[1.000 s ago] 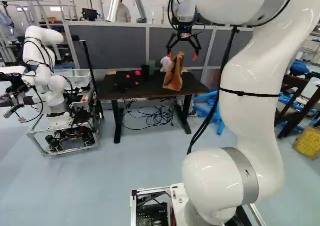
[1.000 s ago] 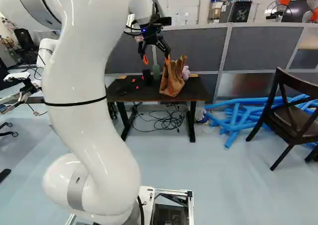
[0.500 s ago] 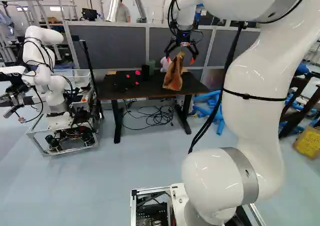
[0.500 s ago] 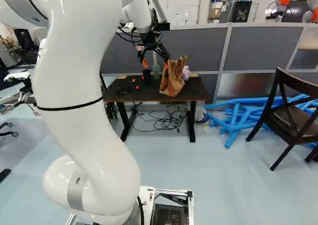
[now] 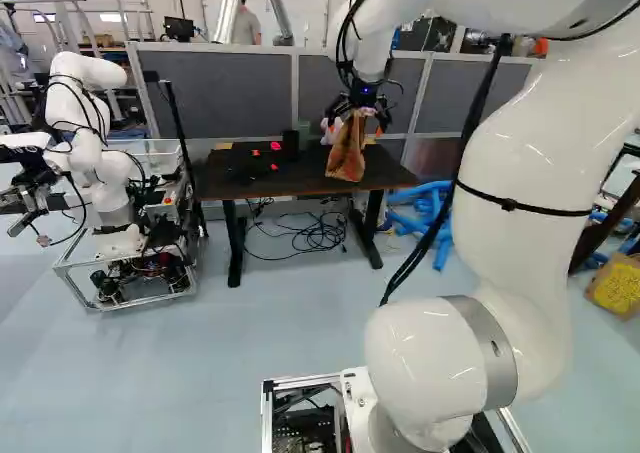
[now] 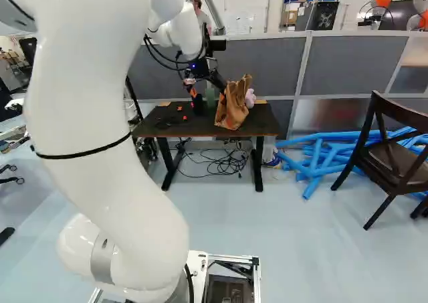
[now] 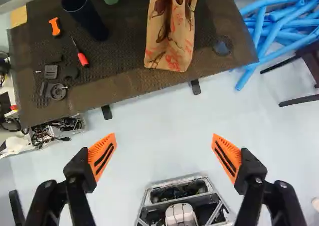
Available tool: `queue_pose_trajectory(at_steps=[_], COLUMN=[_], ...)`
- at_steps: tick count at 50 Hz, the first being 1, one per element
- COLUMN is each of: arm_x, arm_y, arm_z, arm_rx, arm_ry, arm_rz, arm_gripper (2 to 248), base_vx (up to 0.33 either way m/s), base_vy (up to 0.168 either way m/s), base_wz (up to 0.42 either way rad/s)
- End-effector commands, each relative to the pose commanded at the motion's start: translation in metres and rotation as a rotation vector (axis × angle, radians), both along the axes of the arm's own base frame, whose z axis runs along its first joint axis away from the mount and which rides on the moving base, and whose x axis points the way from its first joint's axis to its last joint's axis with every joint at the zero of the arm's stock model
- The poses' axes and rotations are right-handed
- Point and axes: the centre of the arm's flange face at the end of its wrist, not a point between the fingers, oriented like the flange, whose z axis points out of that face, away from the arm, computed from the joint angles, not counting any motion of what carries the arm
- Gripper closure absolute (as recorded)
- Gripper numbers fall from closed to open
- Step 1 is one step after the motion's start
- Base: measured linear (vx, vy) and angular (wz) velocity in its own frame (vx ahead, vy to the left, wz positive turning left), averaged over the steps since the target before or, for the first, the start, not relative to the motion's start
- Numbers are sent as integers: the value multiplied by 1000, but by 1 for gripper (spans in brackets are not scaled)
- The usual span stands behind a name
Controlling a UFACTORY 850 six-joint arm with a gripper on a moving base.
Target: Pick up the bag on the ground and place it on the table
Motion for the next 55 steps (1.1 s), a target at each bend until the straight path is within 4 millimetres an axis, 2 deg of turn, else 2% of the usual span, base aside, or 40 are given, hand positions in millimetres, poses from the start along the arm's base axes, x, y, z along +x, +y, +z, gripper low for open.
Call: queue_pose_trajectory(at_steps=[25, 55], arm_x=[-43, -113], arm_y=[7, 14], arm_z=[-57, -125], arm_rx=[-1, -20], arm_ry=[-171, -386], arm_rz=[69, 132], arm_gripper=[3, 3], base_vx=[0, 0], base_vy=[0, 0], base_wz=[0, 0])
